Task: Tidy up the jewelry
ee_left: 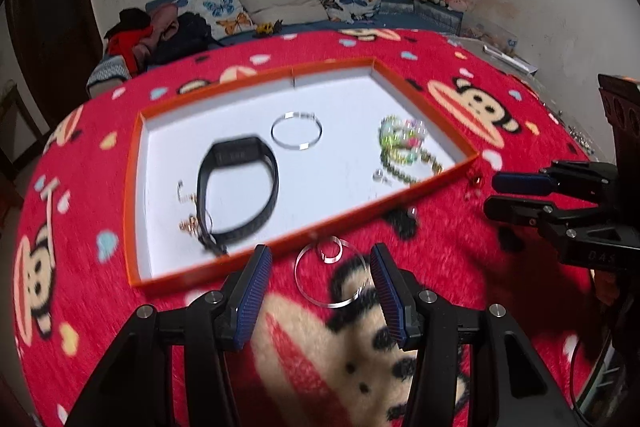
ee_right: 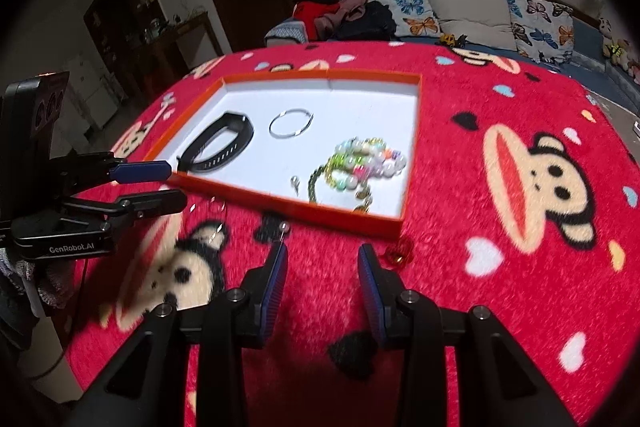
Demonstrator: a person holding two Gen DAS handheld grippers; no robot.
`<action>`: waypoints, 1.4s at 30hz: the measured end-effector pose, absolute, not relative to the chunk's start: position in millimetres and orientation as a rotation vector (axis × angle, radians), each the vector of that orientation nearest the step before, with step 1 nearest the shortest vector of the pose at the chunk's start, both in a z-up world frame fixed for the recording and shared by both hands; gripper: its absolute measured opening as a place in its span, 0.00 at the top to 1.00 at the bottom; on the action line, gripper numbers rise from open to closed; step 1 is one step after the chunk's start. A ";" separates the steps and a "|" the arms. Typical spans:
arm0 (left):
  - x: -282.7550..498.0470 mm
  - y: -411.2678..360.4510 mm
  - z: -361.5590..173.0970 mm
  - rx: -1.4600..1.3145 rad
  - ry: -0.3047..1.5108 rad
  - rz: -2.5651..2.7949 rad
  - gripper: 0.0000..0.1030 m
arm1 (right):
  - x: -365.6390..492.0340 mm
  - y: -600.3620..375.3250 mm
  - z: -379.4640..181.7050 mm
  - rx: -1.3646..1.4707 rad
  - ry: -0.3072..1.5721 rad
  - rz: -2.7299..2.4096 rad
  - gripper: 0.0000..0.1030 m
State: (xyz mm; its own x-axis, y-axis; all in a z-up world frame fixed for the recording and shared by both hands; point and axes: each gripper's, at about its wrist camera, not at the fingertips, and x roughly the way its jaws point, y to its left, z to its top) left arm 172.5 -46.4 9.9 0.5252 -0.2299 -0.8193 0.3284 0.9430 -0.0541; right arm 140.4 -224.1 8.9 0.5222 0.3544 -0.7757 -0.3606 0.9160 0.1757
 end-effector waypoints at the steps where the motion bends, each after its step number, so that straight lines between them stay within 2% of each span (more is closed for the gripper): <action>1: 171.4 -45.2 7.1 0.105 0.967 -0.333 0.47 | 140.4 -222.9 6.8 -0.005 0.931 0.430 0.61; 7: 174.4 -51.2 -1.7 0.116 0.963 -0.341 0.53 | 138.6 -223.5 -3.4 0.021 0.949 0.436 0.61; 12: 182.3 -60.0 -11.2 0.113 0.983 -0.357 0.64 | 138.5 -224.6 -9.2 0.041 0.961 0.440 0.61; 19: 193.2 -64.9 -17.3 0.109 0.992 -0.353 0.67 | 139.2 -223.6 -12.6 0.051 0.965 0.459 0.61; 21: 195.4 -65.6 -18.9 0.109 0.995 -0.354 0.74 | 140.1 -223.2 -13.8 0.056 0.966 0.462 0.61; 31: 198.4 -69.8 -25.4 0.144 0.994 -0.336 0.75 | 141.3 -222.0 -17.6 0.067 0.976 0.472 0.61; 40: 196.2 -71.2 -26.3 0.167 0.978 -0.330 0.84 | 140.0 -221.2 -18.0 0.067 0.978 0.473 0.61; 42: 195.5 -70.8 -26.0 0.166 0.977 -0.334 0.89 | 140.1 -220.5 -17.9 0.065 0.977 0.473 0.61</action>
